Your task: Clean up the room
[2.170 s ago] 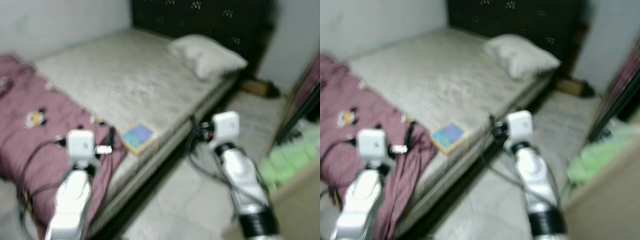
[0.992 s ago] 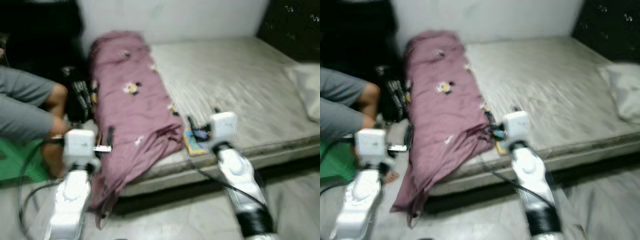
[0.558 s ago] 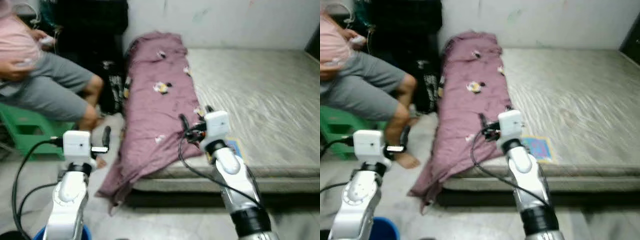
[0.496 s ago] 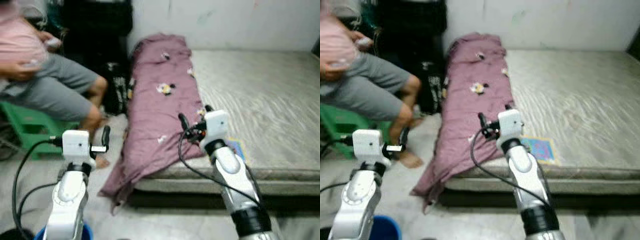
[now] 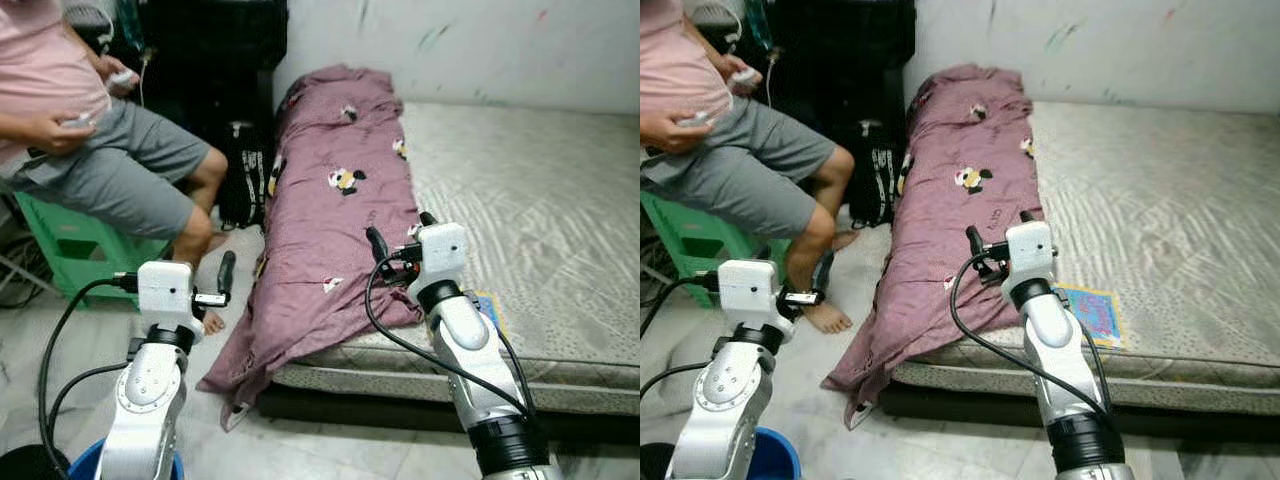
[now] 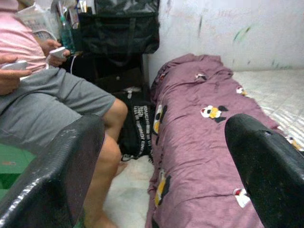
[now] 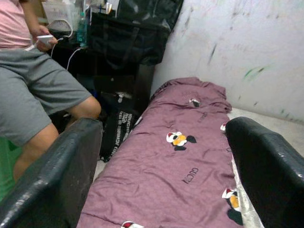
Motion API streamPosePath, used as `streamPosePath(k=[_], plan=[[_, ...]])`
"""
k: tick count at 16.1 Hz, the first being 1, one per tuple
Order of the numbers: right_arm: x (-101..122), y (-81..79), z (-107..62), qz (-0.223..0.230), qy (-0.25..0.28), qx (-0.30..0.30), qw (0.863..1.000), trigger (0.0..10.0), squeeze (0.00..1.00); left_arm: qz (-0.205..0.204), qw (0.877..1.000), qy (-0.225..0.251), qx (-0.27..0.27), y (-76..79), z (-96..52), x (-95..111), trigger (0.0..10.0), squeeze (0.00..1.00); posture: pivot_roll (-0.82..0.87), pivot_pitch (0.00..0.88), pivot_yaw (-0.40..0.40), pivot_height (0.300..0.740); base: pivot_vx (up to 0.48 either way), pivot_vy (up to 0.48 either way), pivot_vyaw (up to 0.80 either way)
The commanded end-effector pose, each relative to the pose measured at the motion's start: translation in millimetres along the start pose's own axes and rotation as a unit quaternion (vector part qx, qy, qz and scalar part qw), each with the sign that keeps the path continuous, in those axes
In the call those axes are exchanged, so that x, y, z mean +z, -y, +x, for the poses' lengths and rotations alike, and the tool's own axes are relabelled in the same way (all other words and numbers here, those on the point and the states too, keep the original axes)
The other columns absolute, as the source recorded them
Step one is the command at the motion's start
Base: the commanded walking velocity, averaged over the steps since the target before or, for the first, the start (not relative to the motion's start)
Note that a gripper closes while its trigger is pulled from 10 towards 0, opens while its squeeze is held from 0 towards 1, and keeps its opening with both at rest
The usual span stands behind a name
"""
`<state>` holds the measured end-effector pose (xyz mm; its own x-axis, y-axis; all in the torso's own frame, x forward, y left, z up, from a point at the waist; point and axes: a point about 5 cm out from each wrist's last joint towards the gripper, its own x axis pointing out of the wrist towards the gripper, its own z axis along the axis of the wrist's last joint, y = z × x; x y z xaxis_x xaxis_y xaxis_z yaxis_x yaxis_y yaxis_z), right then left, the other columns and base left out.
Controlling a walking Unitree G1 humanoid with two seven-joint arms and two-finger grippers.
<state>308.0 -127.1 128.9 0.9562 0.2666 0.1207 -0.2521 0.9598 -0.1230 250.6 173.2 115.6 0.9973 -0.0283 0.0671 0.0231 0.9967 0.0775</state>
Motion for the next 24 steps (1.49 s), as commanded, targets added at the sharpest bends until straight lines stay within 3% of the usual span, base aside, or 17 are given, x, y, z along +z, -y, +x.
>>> streamPosePath(k=[1, 7, 16, 19, 24], plan=[[-1.6, 5.4, -1.8, -0.002, -0.003, -0.006, 1.000, 10.0, 0.00, -0.004, 1.000, 0.006, -0.008, 2.6, 1.1, 2.5, 10.0, 0.00, -0.02, 0.000, -0.032, 0.740, 0.289, 0.000, 0.00], [-1.0, 5.5, -0.6, -0.002, -0.003, -0.008, 1.000, 10.0, 0.00, -0.004, 1.000, 0.004, -0.006, 2.1, 1.5, 2.3, 10.0, 0.00, -0.02, 0.000, -0.034, 0.740, 0.284, 0.000, 0.00], [-0.6, 3.1, 4.6, -0.001, 0.004, -0.010, 1.000, 10.0, 0.00, 0.009, 1.000, 0.002, 0.010, -1.5, 6.0, 2.6, 10.0, 0.00, -0.03, 0.000, -0.018, 0.740, 0.000, 0.000, 0.13], [-0.8, 4.4, 5.7, 0.001, 0.005, -0.011, 1.000, 10.0, 0.00, 0.009, 1.000, 0.003, 0.008, -0.7, 6.1, 2.7, 10.0, 0.00, -0.03, 0.000, -0.019, 0.740, 0.000, -0.270, 0.73], [-1.5, 2.7, 6.8, 0.000, 0.004, -0.007, 1.000, 10.0, 0.00, 0.007, 1.000, 0.003, 0.008, -0.2, 5.7, 2.6, 10.0, 0.00, -0.03, 0.000, -0.022, 0.740, 0.000, -0.265, 0.00]])
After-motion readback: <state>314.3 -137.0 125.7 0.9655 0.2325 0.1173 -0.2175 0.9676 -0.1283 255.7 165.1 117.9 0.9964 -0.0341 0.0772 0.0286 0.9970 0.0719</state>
